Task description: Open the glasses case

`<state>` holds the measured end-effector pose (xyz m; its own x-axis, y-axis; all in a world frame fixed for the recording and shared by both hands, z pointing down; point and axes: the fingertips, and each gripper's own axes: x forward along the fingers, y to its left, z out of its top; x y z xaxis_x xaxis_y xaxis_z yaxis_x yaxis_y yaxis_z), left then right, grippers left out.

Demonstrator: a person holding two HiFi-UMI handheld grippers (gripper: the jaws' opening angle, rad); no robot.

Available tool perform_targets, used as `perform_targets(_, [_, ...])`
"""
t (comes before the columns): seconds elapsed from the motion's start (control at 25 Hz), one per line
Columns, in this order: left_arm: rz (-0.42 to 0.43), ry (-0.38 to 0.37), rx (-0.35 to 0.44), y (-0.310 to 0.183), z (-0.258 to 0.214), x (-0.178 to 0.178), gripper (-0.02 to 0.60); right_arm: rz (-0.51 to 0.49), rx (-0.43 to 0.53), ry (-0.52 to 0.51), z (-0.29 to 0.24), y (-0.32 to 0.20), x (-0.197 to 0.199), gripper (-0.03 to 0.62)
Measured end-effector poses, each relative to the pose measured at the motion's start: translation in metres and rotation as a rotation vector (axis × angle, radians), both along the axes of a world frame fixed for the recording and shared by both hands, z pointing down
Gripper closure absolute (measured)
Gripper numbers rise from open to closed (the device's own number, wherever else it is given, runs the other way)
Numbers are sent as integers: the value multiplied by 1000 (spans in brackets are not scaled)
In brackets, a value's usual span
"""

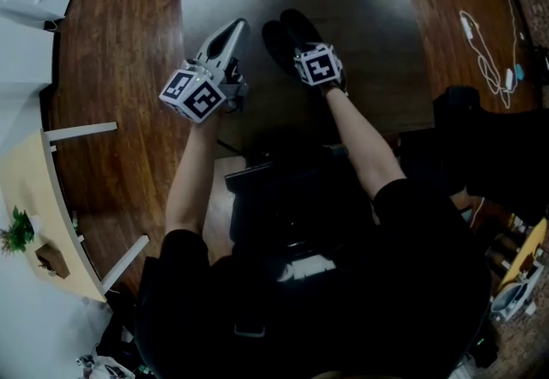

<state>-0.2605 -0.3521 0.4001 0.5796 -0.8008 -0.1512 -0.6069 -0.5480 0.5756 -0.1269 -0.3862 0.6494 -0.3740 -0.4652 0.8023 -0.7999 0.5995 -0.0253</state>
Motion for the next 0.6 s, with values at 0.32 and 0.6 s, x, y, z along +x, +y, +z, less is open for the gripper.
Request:
perform_targets(0.32, [13, -96, -7, 2, 13, 13, 588, 0, 195, -240, -83, -3, -8, 367])
perform_targets(0.6, [70, -586, 28, 6, 15, 64, 588, -299, 611, -27, -210, 17, -13, 591])
